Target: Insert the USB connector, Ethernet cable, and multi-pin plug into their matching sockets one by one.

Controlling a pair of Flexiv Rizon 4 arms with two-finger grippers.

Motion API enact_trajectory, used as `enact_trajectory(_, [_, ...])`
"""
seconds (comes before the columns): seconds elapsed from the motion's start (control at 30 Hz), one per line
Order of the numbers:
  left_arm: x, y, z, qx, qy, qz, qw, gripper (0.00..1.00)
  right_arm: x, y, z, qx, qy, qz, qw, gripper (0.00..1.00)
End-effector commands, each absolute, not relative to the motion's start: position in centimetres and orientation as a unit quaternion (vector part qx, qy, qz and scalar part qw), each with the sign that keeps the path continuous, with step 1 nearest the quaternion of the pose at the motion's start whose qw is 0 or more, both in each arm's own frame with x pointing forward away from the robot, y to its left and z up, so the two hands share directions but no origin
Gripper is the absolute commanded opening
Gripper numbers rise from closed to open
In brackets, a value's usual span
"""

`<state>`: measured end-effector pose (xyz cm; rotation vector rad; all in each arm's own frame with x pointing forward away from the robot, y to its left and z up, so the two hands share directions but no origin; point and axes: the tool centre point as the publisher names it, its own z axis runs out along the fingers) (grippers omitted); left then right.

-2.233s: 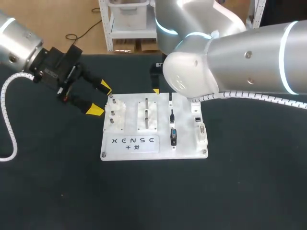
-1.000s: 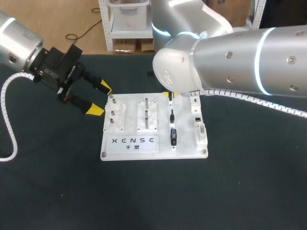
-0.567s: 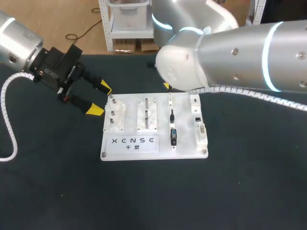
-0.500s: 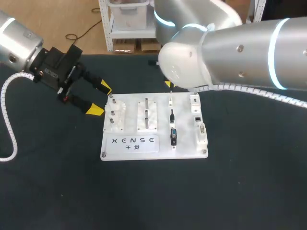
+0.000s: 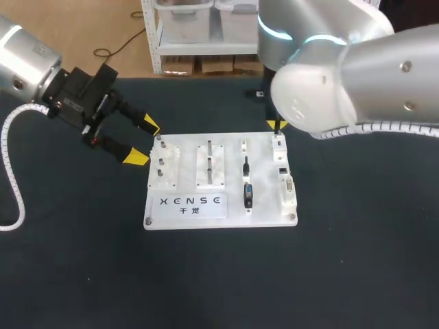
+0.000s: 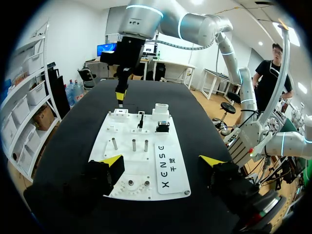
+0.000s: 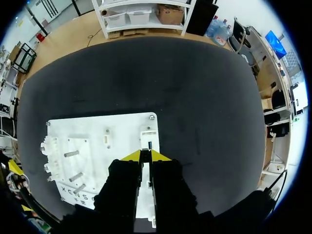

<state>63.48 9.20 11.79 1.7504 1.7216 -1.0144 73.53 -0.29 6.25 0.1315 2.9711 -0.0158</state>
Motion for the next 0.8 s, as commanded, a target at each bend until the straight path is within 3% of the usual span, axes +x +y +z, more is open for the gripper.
enact_trajectory(0.03, [63.6,9.3,11.7,0.641,0.628,-0.372,0.24,1.0,73.0,-1.0,5.6,0.048,0.992,-0.006,0.12,0.0])
enact_trajectory(0.8, [63.6,9.3,11.7,0.641,0.628,-0.372,0.24,1.0,73.8,-1.1,4.1,0.047,0.992,-0.008,0.117,0.0])
